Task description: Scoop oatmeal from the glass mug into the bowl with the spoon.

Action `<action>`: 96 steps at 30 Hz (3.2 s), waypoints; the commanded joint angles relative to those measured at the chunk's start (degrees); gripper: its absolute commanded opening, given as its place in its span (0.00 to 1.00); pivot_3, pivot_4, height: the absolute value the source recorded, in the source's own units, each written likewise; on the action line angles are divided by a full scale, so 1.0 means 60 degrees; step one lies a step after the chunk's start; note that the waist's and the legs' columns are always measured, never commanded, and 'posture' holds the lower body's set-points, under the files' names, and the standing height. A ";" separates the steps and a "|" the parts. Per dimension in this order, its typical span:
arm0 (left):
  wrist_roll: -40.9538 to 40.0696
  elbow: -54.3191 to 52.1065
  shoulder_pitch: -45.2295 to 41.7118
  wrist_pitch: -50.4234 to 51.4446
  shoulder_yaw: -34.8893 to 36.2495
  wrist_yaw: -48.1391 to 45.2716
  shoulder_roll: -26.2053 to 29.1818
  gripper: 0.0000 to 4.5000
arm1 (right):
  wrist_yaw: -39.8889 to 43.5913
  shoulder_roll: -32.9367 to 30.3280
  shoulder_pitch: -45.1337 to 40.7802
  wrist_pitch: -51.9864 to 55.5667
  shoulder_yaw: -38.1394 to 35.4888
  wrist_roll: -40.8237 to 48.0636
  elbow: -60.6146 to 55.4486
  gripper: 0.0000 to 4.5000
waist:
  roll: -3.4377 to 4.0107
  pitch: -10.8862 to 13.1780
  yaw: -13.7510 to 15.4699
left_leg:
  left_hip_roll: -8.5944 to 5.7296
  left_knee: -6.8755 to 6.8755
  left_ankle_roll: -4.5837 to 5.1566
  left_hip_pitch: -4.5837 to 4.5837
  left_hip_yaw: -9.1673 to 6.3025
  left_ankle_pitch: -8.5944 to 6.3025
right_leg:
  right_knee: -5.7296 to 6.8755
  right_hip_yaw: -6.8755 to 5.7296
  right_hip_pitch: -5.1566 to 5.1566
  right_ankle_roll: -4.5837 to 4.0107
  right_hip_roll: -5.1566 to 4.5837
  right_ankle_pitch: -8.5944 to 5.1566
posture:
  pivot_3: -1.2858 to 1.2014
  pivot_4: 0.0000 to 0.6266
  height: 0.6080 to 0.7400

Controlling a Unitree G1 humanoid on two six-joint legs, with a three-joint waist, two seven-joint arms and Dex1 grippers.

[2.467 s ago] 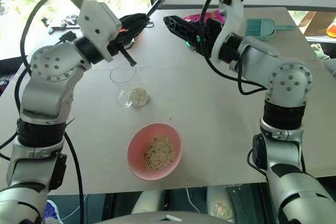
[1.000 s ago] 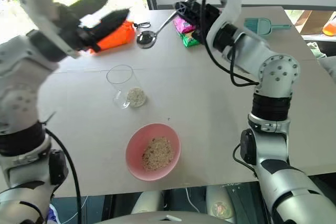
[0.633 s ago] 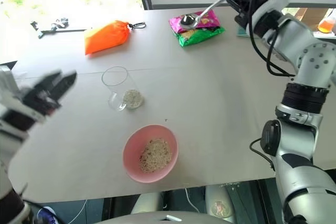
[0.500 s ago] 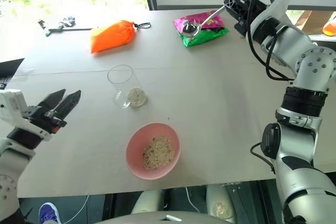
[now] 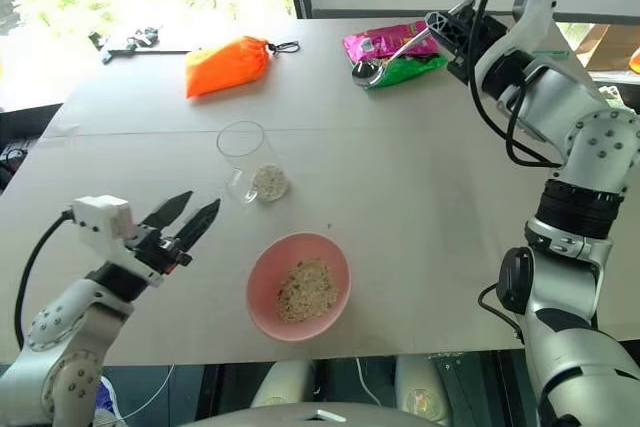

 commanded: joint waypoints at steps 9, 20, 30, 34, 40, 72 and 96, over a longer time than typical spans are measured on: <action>0.1835 -0.0538 -0.0596 -0.0375 -0.1652 0.1784 -0.0444 0.61 | 0.0169 -0.0321 0.0034 0.0019 -0.0169 0.0267 -0.0515 0.00 | 0.0000 0.0000 -0.0011 | 0.0002 -0.0003 -0.0001 0.0001 0.0005 0.0000 | -0.0002 0.0008 -0.0001 0.0000 0.0005 0.0000 | 0.52 0.24 1.00; 0.3233 -0.0336 -0.0805 -0.0630 -0.2123 0.3134 -0.1193 0.61 | 0.0636 -0.0456 0.0284 0.0137 -0.0258 0.0556 -0.0494 0.00 | 0.0000 0.0000 0.0024 | 0.0000 -0.0003 0.0001 0.0000 0.0005 -0.0001 | -0.0003 0.0008 -0.0001 0.0000 0.0004 0.0000 | 0.52 0.24 1.00; 0.4138 0.0111 -0.1234 -0.0732 -0.2170 0.4096 -0.1827 0.61 | 0.0804 -0.0467 0.0379 0.0086 -0.0092 0.0454 -0.0534 0.00 | 0.0000 0.0000 0.0014 | 0.0001 -0.0003 0.0000 -0.0002 0.0008 0.0000 | -0.0005 0.0010 -0.0001 0.0000 0.0004 0.0000 | 0.52 0.24 1.00; 0.4221 0.0187 -0.1110 -0.0742 -0.2028 0.4408 -0.2146 0.61 | 0.0831 -0.0479 0.0407 0.0089 -0.0047 0.0396 -0.0583 0.00 | 0.0000 0.0001 0.0020 | 0.0000 -0.0004 0.0000 -0.0004 0.0008 0.0000 | -0.0007 0.0009 -0.0001 0.0000 0.0002 0.0000 | 0.52 0.24 1.00; 0.4622 0.0518 -0.1284 -0.0816 -0.1910 0.4916 -0.2341 0.61 | 0.0814 -0.0423 0.0452 0.0074 -0.0020 0.0398 -0.0635 0.00 | -0.0001 0.0001 0.0024 | 0.0000 -0.0004 0.0001 -0.0004 0.0006 0.0000 | -0.0007 0.0008 -0.0001 0.0000 0.0003 0.0000 | 0.52 0.24 1.00; 0.4691 0.2448 -0.2687 -0.1824 -0.1479 0.4304 -0.1687 0.01 | 0.0663 -0.0348 0.0648 0.0087 0.0114 0.0522 -0.0902 0.00 | -0.0003 0.0001 0.0020 | -0.0001 -0.0005 -0.0001 -0.0006 0.0005 0.0001 | -0.0008 0.0006 -0.0003 0.0000 0.0002 0.0000 | 0.52 0.24 1.00; 0.4784 0.3838 -0.4961 -0.3880 -0.2443 0.2117 -0.0023 0.01 | 0.1540 0.0219 -0.0336 0.0407 0.2041 0.1713 -0.2588 0.00 | -0.0001 0.0004 0.0003 | -0.0005 -0.0008 -0.0003 -0.0031 0.0000 0.0002 | -0.0006 0.0003 -0.0034 0.0000 0.0001 0.0000 | 0.52 0.24 1.00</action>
